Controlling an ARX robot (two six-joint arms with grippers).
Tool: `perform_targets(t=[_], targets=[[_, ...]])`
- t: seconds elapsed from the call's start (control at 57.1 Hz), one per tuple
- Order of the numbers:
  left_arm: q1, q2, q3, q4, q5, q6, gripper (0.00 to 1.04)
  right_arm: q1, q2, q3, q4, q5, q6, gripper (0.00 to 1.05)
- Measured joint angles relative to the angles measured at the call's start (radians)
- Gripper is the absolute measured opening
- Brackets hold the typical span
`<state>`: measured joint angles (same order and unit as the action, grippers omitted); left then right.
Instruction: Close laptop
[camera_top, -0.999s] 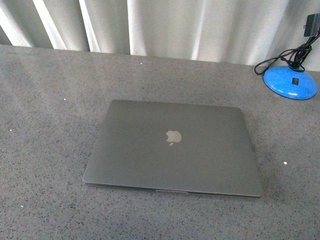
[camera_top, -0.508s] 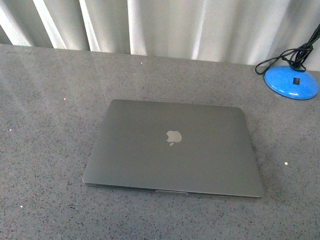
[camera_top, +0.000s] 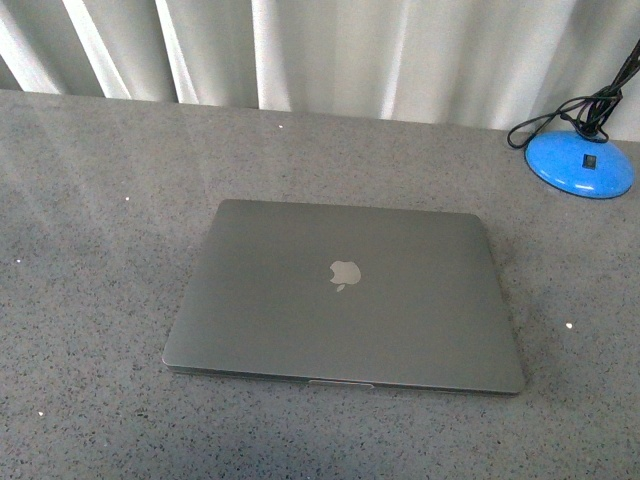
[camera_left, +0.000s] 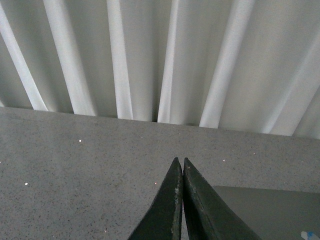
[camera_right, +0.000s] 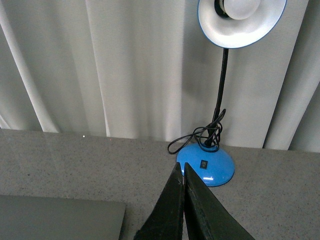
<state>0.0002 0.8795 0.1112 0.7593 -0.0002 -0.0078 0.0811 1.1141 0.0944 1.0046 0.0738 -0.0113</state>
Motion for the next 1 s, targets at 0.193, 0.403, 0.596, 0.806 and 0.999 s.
perform_targets(t=[0.193, 0.403, 0.596, 0.806, 0.999], targets=[[0.000, -0.118, -0.043, -0.076, 0.000, 0.000, 0.04, -0.077, -0.159, -0.043, -0.115, -0.069, 0.000, 0.01], [0.000, -0.229, -0.092, -0.128, 0.000, 0.000, 0.04, -0.079, -0.360, -0.064, -0.281, -0.075, 0.000, 0.01], [0.000, -0.352, -0.093, -0.237, 0.000, 0.000, 0.04, -0.079, -0.499, -0.068, -0.404, -0.075, 0.000, 0.01], [0.000, -0.472, -0.093, -0.351, 0.000, 0.001, 0.04, -0.079, -0.632, -0.069, -0.526, -0.075, 0.001, 0.01], [0.000, -0.555, -0.093, -0.432, 0.000, 0.001, 0.04, -0.079, -0.729, -0.070, -0.618, -0.075, 0.001, 0.01]])
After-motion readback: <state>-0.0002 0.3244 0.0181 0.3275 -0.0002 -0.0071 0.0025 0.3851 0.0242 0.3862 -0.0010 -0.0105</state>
